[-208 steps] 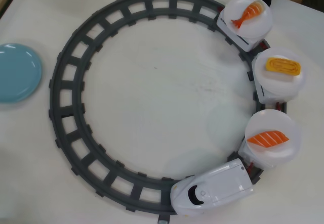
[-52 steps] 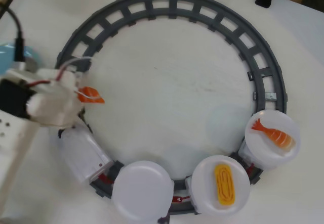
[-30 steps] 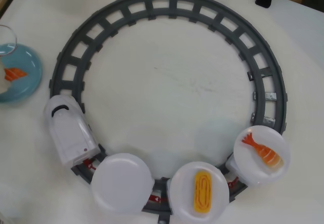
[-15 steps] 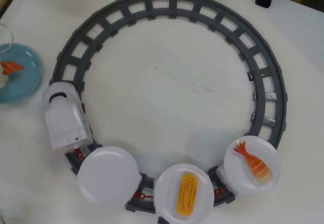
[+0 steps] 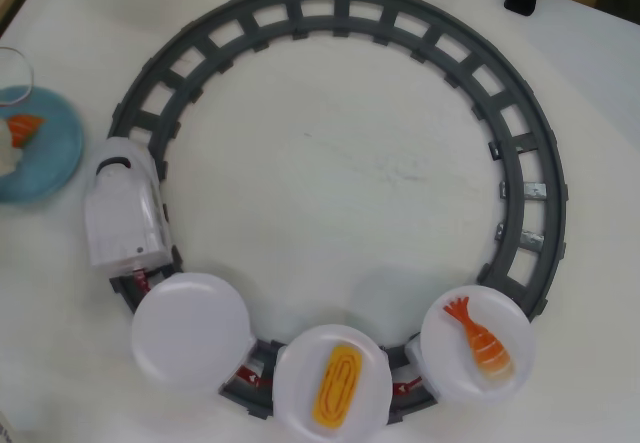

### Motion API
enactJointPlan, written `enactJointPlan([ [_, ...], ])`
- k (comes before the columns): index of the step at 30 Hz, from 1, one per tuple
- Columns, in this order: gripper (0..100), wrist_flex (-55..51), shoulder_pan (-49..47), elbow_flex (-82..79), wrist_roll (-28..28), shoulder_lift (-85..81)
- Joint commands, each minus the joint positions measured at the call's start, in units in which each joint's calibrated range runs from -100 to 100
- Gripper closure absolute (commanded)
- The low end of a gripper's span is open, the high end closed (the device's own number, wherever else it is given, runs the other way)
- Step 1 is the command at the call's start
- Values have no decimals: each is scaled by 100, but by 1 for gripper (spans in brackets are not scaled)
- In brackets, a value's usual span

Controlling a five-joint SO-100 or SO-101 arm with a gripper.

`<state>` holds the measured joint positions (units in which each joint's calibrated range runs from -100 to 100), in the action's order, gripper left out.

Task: Pick up the sushi from the Shinkansen and put it on the blue dish

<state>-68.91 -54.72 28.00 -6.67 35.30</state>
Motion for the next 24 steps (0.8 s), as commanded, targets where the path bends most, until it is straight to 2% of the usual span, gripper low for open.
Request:
enactJointPlan([
  [1,74,-18,111,-176,3,-813],
  [6,78,-18,67,-1131,40,-2025],
  [10,87,109,-179,-2637,45,-3493],
  [14,98,687,-752,-4720,40,-5027],
  [20,97,1545,-1764,-7732,3,-7052],
  [24,97,1689,-1861,-8949,3,-8064],
])
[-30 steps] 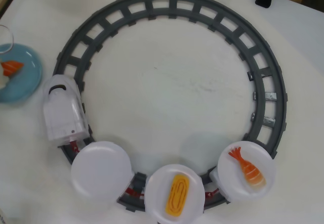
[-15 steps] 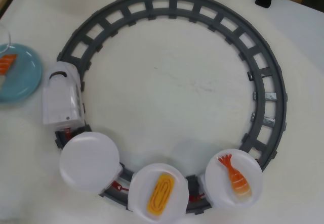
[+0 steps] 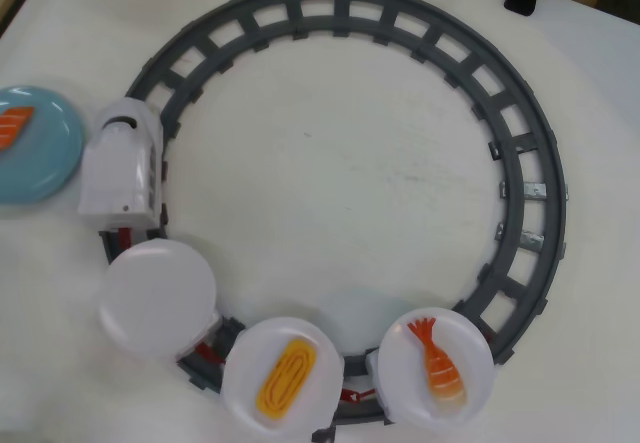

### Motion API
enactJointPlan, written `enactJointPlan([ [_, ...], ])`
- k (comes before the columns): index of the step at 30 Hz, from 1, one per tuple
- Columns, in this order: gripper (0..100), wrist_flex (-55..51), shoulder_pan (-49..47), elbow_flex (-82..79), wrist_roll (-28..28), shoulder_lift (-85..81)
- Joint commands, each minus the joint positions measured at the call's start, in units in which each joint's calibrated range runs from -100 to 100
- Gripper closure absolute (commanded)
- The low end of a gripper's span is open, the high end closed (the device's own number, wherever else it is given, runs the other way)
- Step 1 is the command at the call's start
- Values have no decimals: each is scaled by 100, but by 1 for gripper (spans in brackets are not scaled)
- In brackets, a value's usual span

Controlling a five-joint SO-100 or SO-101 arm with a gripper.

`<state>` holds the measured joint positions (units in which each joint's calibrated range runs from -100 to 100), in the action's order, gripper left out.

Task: Pick up the sushi from the Shinkansen and put it on the blue dish

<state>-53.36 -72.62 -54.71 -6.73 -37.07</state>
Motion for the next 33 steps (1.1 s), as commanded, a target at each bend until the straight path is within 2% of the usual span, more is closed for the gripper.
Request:
enactJointPlan([
  [1,97,126,-71,-904,8,-1050],
  [5,97,58,-97,-1697,45,-2087],
  [10,97,-545,-62,-2293,50,-3646],
  [17,97,-621,-106,-3059,14,-5389],
  [24,97,-825,-678,-3275,8,-6011],
  [33,97,-851,-696,-3312,-28,-6060],
])
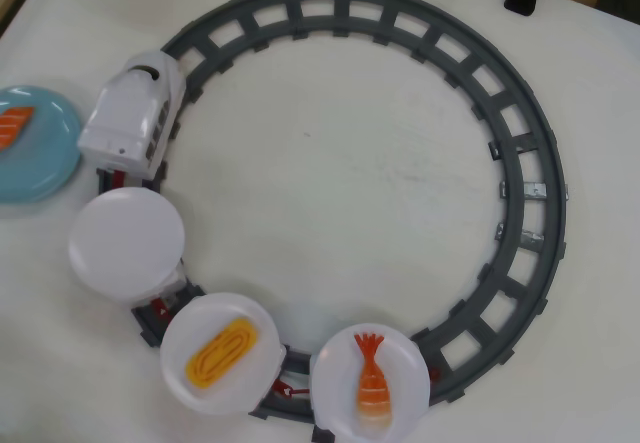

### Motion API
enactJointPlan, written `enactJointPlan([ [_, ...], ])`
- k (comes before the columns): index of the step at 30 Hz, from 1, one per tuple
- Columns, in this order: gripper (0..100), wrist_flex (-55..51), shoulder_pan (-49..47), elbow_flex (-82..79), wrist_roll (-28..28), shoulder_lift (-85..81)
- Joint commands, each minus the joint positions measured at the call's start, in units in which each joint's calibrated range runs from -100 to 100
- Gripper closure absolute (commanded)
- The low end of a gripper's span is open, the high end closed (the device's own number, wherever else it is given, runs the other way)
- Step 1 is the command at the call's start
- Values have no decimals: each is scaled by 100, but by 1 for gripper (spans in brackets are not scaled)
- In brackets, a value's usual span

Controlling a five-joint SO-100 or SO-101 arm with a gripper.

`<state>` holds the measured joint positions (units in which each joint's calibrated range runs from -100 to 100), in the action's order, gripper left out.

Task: Pick up the sushi from the Shinkansen and put it on the blue dish

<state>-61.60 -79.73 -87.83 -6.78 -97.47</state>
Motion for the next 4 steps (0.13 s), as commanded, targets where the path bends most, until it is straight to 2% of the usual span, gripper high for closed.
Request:
enactJointPlan([
  [1,97,-27,15,0,-18,-21],
  [4,97,-27,15,0,-18,-21],
])
